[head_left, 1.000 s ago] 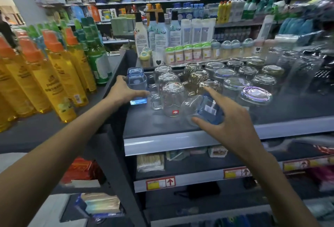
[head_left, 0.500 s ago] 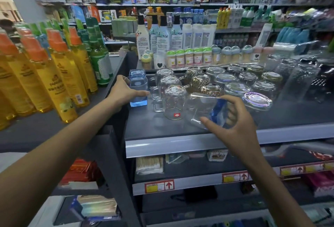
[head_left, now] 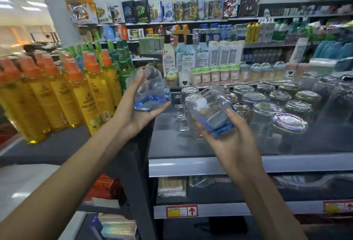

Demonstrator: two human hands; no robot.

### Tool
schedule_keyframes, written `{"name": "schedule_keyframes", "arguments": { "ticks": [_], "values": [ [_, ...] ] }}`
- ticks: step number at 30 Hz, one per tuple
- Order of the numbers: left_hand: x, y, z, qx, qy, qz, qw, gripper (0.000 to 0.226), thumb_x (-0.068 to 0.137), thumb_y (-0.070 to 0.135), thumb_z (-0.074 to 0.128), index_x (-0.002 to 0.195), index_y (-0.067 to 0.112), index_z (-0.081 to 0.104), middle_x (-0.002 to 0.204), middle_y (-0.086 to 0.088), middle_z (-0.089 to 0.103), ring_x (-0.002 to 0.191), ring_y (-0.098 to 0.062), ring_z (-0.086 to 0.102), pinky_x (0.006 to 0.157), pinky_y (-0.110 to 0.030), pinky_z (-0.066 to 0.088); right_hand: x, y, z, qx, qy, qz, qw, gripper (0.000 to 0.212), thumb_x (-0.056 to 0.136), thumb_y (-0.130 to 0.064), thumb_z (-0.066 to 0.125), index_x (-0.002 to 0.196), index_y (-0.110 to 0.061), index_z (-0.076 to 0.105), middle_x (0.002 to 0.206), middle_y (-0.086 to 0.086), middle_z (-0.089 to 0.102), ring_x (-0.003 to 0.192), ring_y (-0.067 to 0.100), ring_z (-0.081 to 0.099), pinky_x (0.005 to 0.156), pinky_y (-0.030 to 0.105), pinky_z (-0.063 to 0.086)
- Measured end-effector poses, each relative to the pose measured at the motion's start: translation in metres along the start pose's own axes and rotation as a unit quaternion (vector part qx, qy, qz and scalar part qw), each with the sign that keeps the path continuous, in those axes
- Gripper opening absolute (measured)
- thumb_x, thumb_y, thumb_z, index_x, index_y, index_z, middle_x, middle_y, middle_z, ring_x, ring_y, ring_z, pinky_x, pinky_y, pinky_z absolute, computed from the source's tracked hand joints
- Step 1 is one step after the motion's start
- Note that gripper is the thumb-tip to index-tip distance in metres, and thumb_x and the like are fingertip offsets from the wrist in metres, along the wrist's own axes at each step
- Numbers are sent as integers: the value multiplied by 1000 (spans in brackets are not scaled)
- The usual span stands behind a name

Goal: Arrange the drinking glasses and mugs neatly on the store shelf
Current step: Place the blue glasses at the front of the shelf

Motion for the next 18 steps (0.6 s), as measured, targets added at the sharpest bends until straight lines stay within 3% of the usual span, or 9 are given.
{"name": "schedule_keyframes", "arguments": {
  "ticks": [2, 4, 8, 11, 14, 18],
  "values": [
    [-6, 2, 5, -45, -23, -18, 999, 57, 94, 38, 71, 144, 15, 56, 142, -20, 62, 124, -41, 65, 101, -55, 54, 5, 5, 11, 48, -10, 13, 999, 40, 92, -23, 62, 128, -7, 65, 134, 19, 67, 127, 42, 61, 102, 47, 55],
    [-14, 2, 8, -57, -41, -33, 997, 40, 92, 20, 67, 129, 7, 58, 137, -25, 64, 125, -44, 64, 106, -61, 49, 10, 5, 19, 79, -9, 18, 997, 48, 93, -23, 63, 138, -8, 58, 137, 20, 64, 127, 45, 61, 101, 48, 55],
    [-21, 3, 2, 42, -7, -16, 999, 16, 90, 12, 69, 105, 9, 66, 130, -25, 68, 118, -41, 68, 100, -60, 54, 20, 5, 24, 92, -11, 23, 995, 43, 93, -23, 63, 134, -8, 59, 135, 21, 66, 125, 45, 62, 93, 45, 59],
    [-20, 7, -11, 1, 44, -5, 999, 27, 87, 19, 75, 112, 12, 67, 129, -23, 69, 117, -40, 69, 97, -57, 57, 24, 6, 19, 82, -1, 33, 996, 31, 98, -24, 59, 123, -9, 69, 128, 18, 71, 121, 46, 64, 89, 43, 62],
    [-19, 11, -14, -105, 59, 1, 993, 43, 86, 27, 79, 125, 16, 64, 125, -23, 71, 112, -41, 71, 92, -49, 59, 25, 10, 13, 52, 13, 30, 998, 32, 101, -21, 54, 94, -14, 84, 117, 14, 76, 117, 40, 68, 96, 45, 58],
    [-17, 14, -15, -122, 77, 10, 989, 56, 80, 17, 83, 133, 12, 65, 129, -24, 67, 113, -41, 71, 88, -46, 63, 27, 9, 12, 14, -4, 16, 1000, 27, 93, -23, 58, 103, -12, 81, 121, 15, 74, 113, 37, 71, 97, 46, 57]
  ]
}}
Point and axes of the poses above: each hand's wrist, its own x-axis towards the middle knuckle, its own z-axis out of the palm, y = z × x, the point moved 9 cm from there along x, towards the middle knuckle
